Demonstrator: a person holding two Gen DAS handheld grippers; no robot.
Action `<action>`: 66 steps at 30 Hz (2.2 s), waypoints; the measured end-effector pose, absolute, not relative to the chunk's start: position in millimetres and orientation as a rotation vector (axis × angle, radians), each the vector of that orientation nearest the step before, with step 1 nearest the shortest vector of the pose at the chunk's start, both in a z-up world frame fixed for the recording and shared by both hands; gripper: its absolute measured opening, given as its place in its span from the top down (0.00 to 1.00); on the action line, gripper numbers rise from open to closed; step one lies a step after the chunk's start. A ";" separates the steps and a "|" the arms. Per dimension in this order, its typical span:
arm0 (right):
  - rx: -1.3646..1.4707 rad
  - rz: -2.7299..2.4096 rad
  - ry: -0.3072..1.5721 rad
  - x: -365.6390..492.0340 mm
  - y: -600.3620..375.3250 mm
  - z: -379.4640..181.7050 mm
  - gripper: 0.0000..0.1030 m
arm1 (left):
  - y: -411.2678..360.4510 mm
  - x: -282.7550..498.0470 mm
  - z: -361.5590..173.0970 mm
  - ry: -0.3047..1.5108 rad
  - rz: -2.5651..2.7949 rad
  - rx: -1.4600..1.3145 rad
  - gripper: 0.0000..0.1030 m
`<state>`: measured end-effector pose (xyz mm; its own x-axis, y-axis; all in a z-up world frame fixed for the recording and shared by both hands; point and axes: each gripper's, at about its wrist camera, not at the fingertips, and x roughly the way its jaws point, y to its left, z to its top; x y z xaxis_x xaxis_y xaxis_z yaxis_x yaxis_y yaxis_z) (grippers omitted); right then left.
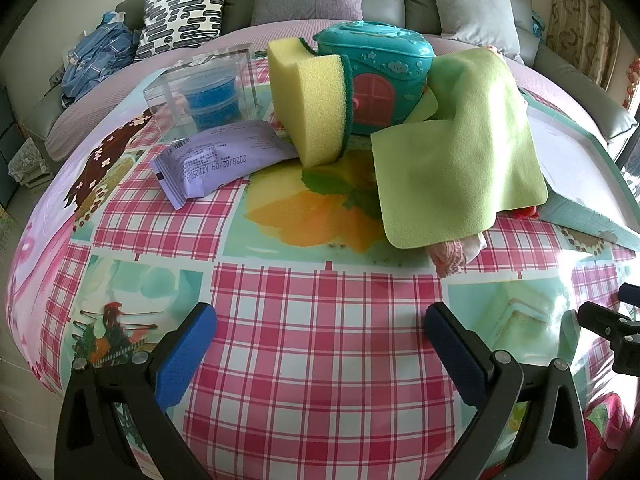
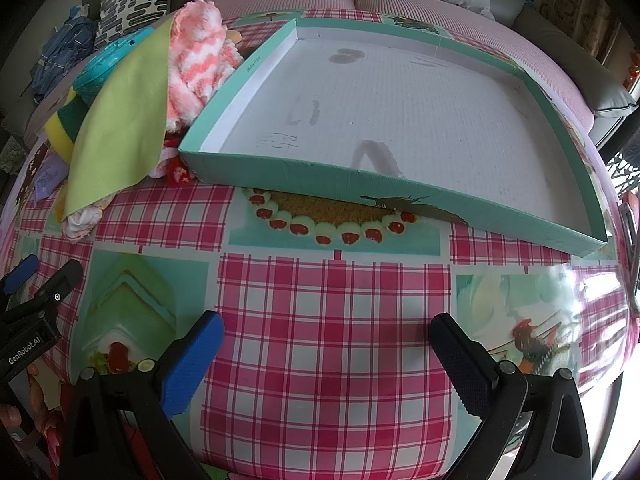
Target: Organize soft objects
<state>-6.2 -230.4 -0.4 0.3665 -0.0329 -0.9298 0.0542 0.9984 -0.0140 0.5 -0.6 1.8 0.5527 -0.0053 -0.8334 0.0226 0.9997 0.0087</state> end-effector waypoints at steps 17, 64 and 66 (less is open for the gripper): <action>0.020 -0.055 1.193 -6.4 -230.2 -0.5 0.00 | 5.3 8.2 -0.6 1.049 -0.004 0.008 0.00; 0.000 -0.054 1.163 -10.0 -224.7 16.8 0.00 | 17.6 16.0 20.1 1.048 -0.056 -0.032 0.00; -0.016 -0.040 1.119 -8.7 -218.1 32.8 0.00 | 24.0 17.7 34.4 1.007 -0.055 -0.016 0.00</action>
<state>-8.7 -218.1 32.8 0.4361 -0.0408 -0.8990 0.0243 0.9991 -0.0336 17.7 24.0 34.4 0.5334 -0.0538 -0.8442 0.0393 0.9985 -0.0388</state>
